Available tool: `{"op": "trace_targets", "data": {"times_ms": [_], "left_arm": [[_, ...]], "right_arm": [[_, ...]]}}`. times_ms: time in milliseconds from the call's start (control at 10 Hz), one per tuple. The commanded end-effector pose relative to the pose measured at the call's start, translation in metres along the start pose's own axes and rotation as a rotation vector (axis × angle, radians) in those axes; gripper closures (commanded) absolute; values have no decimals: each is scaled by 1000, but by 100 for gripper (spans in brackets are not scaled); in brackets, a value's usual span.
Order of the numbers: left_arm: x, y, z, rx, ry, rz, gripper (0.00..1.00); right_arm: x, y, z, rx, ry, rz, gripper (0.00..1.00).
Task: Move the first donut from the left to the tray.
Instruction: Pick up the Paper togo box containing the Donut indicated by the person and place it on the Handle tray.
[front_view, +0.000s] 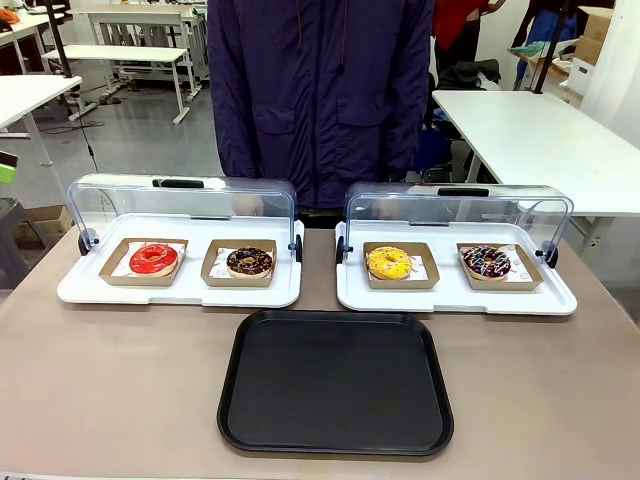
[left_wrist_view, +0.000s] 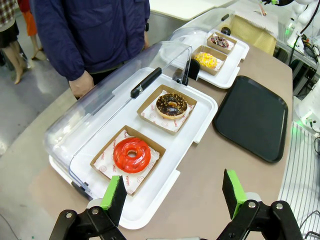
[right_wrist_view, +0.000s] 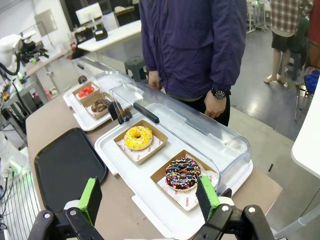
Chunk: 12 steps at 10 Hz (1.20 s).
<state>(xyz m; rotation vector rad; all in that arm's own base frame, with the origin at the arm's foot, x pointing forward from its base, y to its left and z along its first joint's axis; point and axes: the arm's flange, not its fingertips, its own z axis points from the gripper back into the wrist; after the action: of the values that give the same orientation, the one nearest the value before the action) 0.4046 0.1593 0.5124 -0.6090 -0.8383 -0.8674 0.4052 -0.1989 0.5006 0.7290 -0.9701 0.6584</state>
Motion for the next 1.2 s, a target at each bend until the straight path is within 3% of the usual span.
{"op": "trace_targets", "data": {"times_ms": [0,1100], "left_arm": [[0,0,1,-8,-7,-11,0],[0,0,1,-8,-7,-11,0]], "right_arm": [[0,2,-2,1,-18,11,0],[0,2,-2,1,-18,11,0]]}}
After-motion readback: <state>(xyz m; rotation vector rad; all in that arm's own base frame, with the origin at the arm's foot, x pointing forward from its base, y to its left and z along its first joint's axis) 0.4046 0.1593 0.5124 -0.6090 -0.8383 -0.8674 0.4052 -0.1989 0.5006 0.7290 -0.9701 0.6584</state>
